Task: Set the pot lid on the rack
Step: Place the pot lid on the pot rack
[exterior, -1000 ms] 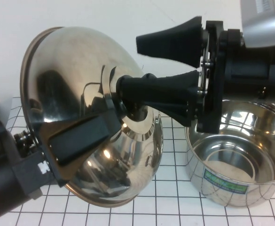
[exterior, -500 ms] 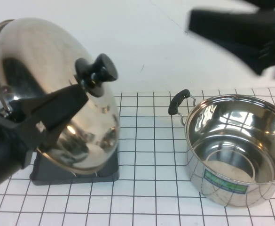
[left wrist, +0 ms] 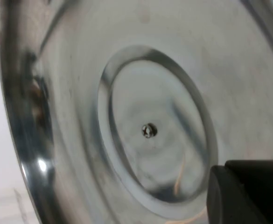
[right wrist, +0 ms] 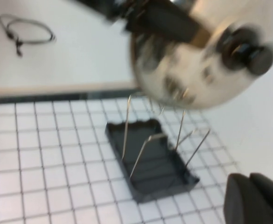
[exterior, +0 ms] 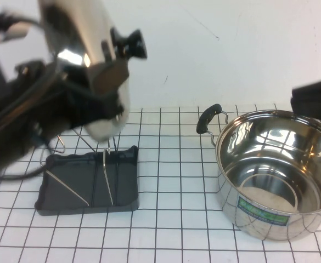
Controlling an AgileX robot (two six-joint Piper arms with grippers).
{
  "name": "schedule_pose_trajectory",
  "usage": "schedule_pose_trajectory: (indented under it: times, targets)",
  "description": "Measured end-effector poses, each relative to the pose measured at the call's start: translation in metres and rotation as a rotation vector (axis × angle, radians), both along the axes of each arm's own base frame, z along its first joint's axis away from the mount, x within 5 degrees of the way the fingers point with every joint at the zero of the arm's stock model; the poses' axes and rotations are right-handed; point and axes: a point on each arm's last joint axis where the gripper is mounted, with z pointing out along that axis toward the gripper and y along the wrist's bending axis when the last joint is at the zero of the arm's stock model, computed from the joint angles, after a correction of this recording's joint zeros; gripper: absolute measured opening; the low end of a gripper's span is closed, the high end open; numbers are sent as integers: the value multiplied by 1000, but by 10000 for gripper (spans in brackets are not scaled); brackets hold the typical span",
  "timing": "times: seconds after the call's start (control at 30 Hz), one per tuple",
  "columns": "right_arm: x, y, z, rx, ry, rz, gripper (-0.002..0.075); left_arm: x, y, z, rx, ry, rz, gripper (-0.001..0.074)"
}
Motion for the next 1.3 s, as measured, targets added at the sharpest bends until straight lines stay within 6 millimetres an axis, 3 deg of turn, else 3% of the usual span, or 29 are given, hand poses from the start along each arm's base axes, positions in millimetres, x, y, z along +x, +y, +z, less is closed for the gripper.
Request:
schedule_pose_trajectory:
  times: [0.17, 0.37, 0.47, 0.6, 0.73, 0.9, 1.1, 1.3]
  targets:
    - [-2, -2, -6, -53, 51, 0, 0, 40, 11, 18, 119, -97, 110, 112]
    - [-3, -2, -8, -60, 79, 5, -1, 85, 53, 25, 236, -119, 273, 112]
    - [-3, -2, -8, -57, 85, 3, -1, 100, 77, 18, 255, -43, 294, 112]
    - [-3, -2, -8, -57, 88, 1, -1, 107, 98, 3, 128, 240, 199, 112]
    - [-3, -2, -8, -62, 86, -1, -1, 101, 94, -9, 158, 454, -10, 112]
    - [-3, -2, -8, -62, 86, -1, -1, 90, 79, -10, 220, 536, -153, 112]
    - [-3, -2, -8, -64, 86, -1, -1, 88, 59, -10, 258, 521, -194, 112]
    - [-3, -3, -9, -77, 84, -2, -1, 91, 56, -12, 238, 528, -189, 112]
